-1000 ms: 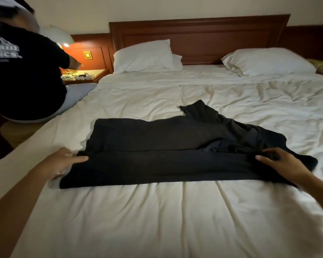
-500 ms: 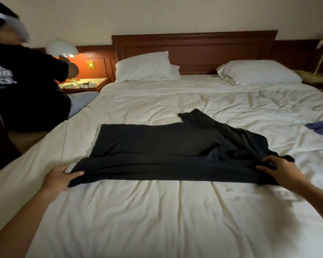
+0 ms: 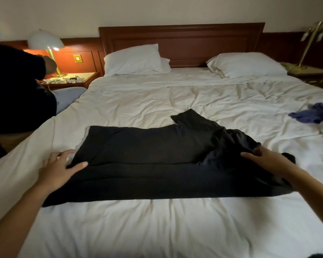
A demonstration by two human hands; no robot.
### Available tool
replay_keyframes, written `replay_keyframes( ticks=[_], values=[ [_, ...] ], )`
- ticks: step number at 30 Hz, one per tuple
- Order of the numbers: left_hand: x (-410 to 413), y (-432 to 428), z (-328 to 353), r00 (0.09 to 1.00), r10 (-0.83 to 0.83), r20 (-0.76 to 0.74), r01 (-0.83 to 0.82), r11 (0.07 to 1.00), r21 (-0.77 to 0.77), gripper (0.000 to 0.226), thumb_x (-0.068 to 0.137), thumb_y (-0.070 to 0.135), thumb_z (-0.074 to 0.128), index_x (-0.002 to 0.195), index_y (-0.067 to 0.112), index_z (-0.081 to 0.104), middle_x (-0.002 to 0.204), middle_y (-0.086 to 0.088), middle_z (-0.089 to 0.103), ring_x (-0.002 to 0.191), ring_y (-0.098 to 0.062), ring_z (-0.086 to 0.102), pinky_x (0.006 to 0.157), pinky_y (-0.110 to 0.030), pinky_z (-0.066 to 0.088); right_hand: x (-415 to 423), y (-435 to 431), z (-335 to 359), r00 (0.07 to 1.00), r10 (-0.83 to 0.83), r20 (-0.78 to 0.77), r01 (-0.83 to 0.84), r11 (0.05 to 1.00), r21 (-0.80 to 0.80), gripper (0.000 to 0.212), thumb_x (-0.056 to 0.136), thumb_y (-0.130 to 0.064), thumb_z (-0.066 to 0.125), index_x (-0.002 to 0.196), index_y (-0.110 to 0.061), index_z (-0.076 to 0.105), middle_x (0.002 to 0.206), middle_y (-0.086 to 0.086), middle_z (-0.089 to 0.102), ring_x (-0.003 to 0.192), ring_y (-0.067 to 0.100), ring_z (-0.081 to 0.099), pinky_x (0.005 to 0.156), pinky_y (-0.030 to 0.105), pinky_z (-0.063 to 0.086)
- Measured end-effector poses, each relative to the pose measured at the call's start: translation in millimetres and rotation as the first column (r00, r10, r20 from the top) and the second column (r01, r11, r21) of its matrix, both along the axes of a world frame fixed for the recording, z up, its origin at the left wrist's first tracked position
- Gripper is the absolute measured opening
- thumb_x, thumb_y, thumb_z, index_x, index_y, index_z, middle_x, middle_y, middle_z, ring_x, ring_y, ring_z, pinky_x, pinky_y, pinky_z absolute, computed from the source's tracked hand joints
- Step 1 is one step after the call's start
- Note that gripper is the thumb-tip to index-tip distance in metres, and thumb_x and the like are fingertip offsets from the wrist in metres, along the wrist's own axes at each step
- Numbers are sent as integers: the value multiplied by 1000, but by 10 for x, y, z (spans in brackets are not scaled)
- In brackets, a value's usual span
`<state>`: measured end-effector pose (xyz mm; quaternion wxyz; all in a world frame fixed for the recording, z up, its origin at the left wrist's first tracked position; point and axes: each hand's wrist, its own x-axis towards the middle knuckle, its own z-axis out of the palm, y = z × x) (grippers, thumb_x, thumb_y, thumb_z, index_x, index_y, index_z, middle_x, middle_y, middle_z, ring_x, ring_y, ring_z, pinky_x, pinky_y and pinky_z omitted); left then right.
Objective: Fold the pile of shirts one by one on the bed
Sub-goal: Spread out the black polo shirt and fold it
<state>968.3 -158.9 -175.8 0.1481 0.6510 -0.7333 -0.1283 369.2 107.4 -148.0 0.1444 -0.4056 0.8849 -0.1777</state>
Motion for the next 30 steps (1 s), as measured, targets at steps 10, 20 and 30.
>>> replay_keyframes(
  ticks=[10,20,30],
  values=[
    [-733,87,-175,884,-454,-110,446,891,-88,21,94,27,64,75,21,57,76,5,60,79,-14,59,84,-48,48,183,-909,-544,836,374,-402,-355,927,123,52,91,-68,41,123,-29,55,121,-4,53,124,22,45,102,43,24],
    [-706,-159,-247,908,-407,-98,400,913,-82,28,97,34,59,72,21,55,64,3,60,64,-12,62,71,-44,50,74,-1286,-461,917,332,-222,-370,916,-155,37,85,-64,61,92,-28,55,79,-7,60,82,20,59,69,37,42],
    [-666,-109,-467,964,-241,113,262,936,-236,15,97,40,58,95,25,57,101,1,51,98,-29,49,89,-49,35,364,-172,191,698,672,247,-645,740,-193,44,83,-66,66,100,-27,73,93,-2,73,83,10,70,76,22,53]
  ],
)
